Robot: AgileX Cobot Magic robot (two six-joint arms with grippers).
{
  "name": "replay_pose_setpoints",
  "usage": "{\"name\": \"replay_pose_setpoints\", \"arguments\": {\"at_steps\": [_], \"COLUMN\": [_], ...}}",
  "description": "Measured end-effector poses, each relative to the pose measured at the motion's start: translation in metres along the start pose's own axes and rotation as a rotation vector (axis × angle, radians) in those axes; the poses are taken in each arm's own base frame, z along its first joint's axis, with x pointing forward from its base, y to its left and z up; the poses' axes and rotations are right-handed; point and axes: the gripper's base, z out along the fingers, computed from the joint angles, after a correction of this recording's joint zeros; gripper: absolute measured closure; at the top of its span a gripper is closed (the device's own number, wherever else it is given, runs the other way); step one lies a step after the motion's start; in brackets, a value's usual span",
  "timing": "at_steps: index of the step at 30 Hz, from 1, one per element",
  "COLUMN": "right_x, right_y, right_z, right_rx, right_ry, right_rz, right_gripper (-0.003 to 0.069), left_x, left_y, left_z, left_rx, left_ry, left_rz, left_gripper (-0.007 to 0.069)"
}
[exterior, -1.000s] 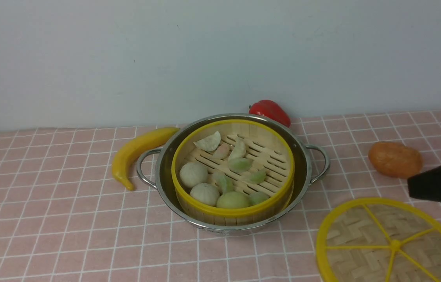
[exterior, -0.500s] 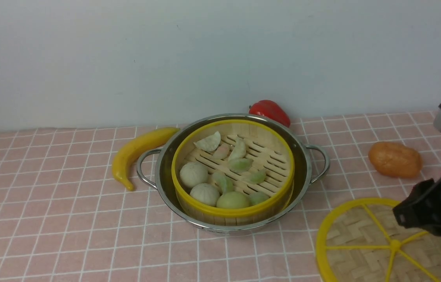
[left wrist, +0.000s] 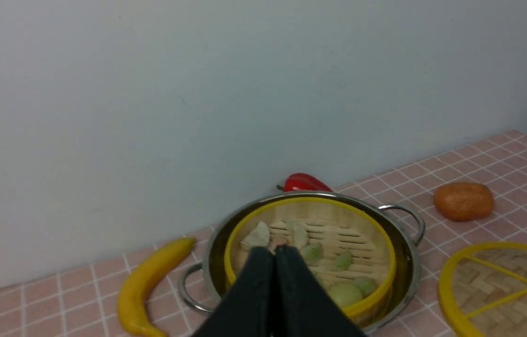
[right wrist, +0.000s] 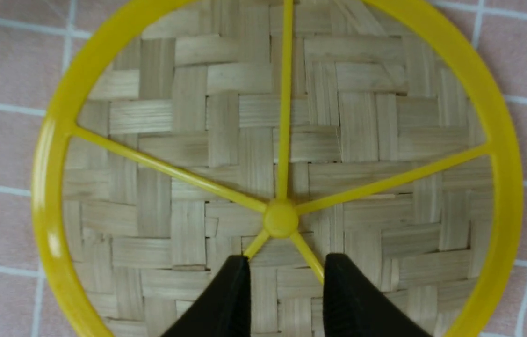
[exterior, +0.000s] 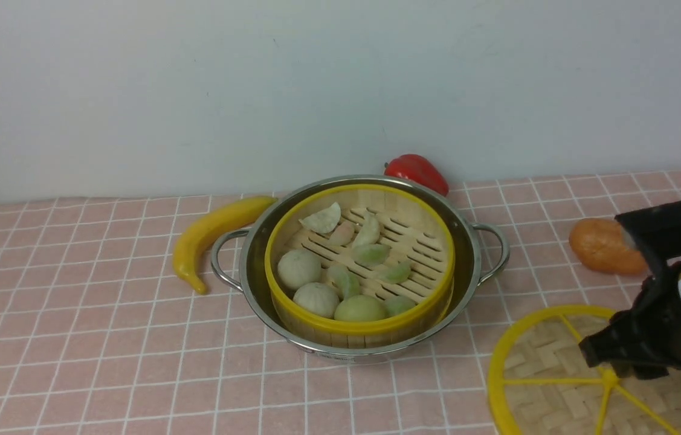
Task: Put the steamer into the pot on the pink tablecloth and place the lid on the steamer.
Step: 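Move the gripper down to the bamboo steamer lid and grasp its center knob, then place the bamboo steamer lid onto the steamer basket in the pot with the right gripper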
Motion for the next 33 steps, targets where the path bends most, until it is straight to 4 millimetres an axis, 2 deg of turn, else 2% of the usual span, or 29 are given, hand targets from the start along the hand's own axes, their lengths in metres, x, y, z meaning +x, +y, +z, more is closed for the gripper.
{"name": "replay_pose_setpoints", "arguments": {"at_steps": [1,3,13,15,19,21,24,27,28,31,33], "right_x": [-0.001,-0.003,-0.009,-0.009,-0.010,-0.010,-0.008,-0.011,-0.011,-0.027,-0.037], "right_y": [0.001,0.002,0.004,0.005,0.004,0.004,0.000,-0.002,-0.003,-0.002,0.001], "right_z": [0.007,0.014,0.041,0.046,0.048,0.046,0.035,0.006,0.004,-0.040,-0.054], "right_rx": [0.003,0.003,0.017,0.021,0.033,0.039,0.059,0.075,0.077,0.073,0.052], "right_ry": [0.015,0.021,0.033,0.047,0.051,0.050,0.060,0.062,0.062,0.032,0.005], "right_rz": [-0.002,-0.003,-0.031,-0.034,-0.043,-0.049,-0.058,-0.050,-0.049,-0.060,-0.066], "right_gripper": [0.0419,0.0419,0.0419,0.0428,0.0510,0.0510,0.0510,0.0510,0.0510,0.0510,0.0510], "left_x": [0.009,0.013,0.013,0.012,0.012,0.012,0.012,0.012,0.012,0.012,0.012], "left_y": [-0.002,-0.004,-0.005,-0.005,-0.005,-0.005,-0.005,-0.006,-0.006,-0.006,-0.006], "left_z": [0.003,0.004,0.005,0.005,0.005,0.005,0.005,0.005,0.005,0.005,0.005], "left_rx": [0.024,0.044,0.062,0.062,0.064,0.064,0.064,0.065,0.065,0.065,0.065], "left_ry": [0.008,0.014,-0.003,-0.004,-0.007,-0.007,-0.007,-0.007,-0.007,-0.007,-0.007], "left_rz": [-0.035,-0.064,-0.082,-0.082,-0.084,-0.084,-0.084,-0.085,-0.085,-0.085,-0.085], "left_gripper": [0.0646,0.0646,0.0637,0.0636,0.0633,0.0633,0.0633,0.0633,0.0633,0.0633,0.0633]}}
